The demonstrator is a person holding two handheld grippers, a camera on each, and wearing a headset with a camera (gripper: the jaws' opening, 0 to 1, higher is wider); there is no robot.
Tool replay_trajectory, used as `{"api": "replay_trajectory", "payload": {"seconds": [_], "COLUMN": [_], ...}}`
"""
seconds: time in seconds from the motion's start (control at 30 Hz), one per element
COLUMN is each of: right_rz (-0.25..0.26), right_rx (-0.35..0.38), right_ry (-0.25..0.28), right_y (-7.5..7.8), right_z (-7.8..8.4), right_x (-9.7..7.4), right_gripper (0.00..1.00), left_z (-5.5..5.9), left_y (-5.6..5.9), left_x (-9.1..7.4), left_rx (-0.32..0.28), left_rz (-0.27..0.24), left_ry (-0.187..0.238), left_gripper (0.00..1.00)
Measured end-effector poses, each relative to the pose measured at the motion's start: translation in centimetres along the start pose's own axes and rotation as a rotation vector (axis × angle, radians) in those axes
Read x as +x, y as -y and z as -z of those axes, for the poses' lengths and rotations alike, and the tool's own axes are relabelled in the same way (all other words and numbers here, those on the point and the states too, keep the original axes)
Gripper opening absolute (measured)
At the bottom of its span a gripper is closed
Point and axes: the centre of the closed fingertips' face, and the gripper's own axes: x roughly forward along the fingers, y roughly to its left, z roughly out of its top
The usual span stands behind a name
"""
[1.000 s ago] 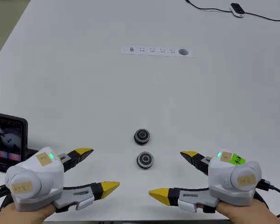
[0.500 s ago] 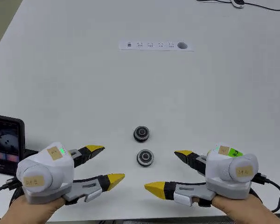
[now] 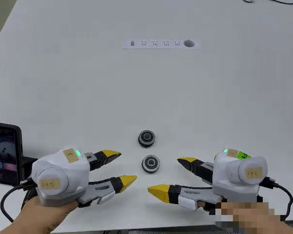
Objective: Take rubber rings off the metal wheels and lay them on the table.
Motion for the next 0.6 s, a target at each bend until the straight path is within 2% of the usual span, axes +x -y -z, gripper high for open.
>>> {"api": "replay_trajectory", "payload": {"seconds": [0.27, 0.43, 0.6], "right_rz": [-0.015, -0.026, -0.034], "right_rx": [0.037, 0.058, 0.081], "right_ry": [0.0, -0.001, 0.008], "right_y": [0.0, 0.0, 0.0], "right_z": [0.1, 0.3, 0.3], "right_x": [0.5, 0.7, 0.9], "right_gripper": [0.71, 0.7, 0.7], "left_z": [-0.1, -0.3, -0.4], "left_y": [0.0, 0.4, 0.8], "left_x": [1.1, 1.9, 2.9], "left_rx": [0.036, 0.09, 0.133], "left_rz": [0.015, 0.036, 0.053], "left_ry": [-0.025, -0.044, -0.063], "left_gripper": [0.34, 0.25, 0.24]}}
